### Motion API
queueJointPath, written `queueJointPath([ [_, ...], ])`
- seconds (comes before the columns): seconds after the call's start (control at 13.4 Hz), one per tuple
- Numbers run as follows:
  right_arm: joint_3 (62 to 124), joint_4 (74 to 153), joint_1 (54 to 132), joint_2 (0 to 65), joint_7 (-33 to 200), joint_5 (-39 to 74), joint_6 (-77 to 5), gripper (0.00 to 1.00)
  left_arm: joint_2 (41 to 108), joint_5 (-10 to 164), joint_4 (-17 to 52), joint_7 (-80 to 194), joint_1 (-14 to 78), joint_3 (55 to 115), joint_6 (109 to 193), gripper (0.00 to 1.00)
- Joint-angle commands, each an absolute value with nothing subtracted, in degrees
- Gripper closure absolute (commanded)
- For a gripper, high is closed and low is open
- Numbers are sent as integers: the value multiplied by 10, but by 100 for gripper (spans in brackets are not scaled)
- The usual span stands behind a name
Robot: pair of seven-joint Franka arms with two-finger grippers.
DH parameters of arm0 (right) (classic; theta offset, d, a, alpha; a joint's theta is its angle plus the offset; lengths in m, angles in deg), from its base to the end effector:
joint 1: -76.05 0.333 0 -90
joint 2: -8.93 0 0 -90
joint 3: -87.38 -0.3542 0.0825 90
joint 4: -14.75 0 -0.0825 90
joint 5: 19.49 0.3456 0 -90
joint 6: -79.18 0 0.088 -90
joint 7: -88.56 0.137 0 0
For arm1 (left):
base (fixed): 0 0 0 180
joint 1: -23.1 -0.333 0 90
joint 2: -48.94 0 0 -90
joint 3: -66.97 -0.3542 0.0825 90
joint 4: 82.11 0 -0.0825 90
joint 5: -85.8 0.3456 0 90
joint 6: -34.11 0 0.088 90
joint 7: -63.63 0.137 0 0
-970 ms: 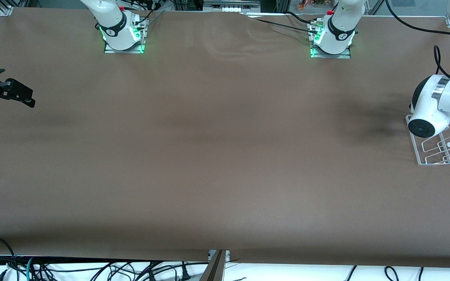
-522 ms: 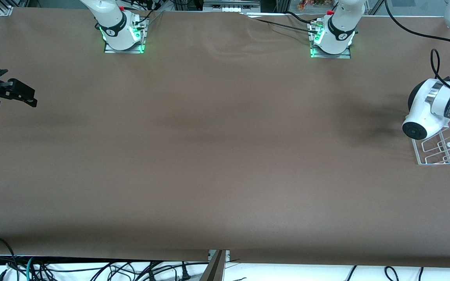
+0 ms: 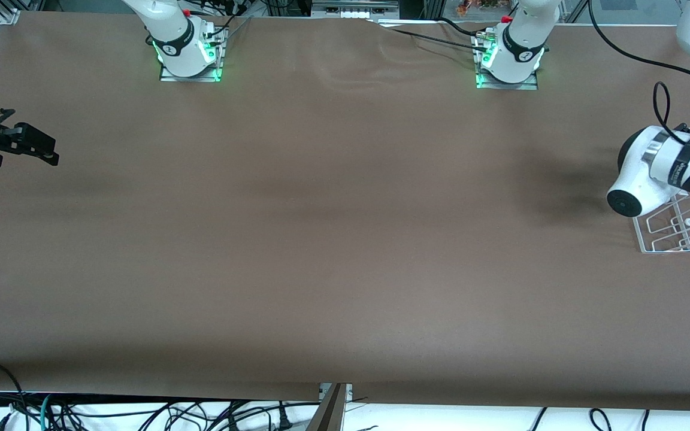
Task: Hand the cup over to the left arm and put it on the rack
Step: 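Lower the cup with the left gripper onto the wire rack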
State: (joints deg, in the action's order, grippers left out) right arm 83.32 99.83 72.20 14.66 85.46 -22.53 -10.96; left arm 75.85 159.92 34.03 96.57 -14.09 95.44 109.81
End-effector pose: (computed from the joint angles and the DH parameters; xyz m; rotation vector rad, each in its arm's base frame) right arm 0.5505 -0.0074 0.6171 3.0946 0.0896 -0.0195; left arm 0.4658 0.2441 0.3113 -1.7902 0.9619 1.4824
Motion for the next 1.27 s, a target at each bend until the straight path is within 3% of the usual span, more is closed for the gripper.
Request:
queueJointPath([
  [0.0,832,1002,719,142,846,-231,-106,0,773,1616,338,947,-136,958,1081,100],
  [0.15,832,1002,719,142,845,-229,-106,0,786,1629,337,936,-126,958,1065,100],
  [0.22,832,1002,719,142,846,-229,-106,0,790,1632,336,934,-124,959,1053,82],
  [0.3,832,1002,719,142,846,-229,-106,0,789,1631,334,936,-121,959,1052,15],
  [0.37,832,1002,719,142,845,-230,-106,0,787,1631,332,939,-121,960,1050,0],
  [0.75,832,1002,721,143,848,-232,-106,0,774,1631,314,954,-119,965,1048,0],
  [0.9,832,1002,721,143,847,-232,-106,0,763,1605,270,987,-121,982,1049,0],
  [1.19,832,1002,721,144,847,-233,-106,0,749,1349,40,1066,-117,998,1015,0],
])
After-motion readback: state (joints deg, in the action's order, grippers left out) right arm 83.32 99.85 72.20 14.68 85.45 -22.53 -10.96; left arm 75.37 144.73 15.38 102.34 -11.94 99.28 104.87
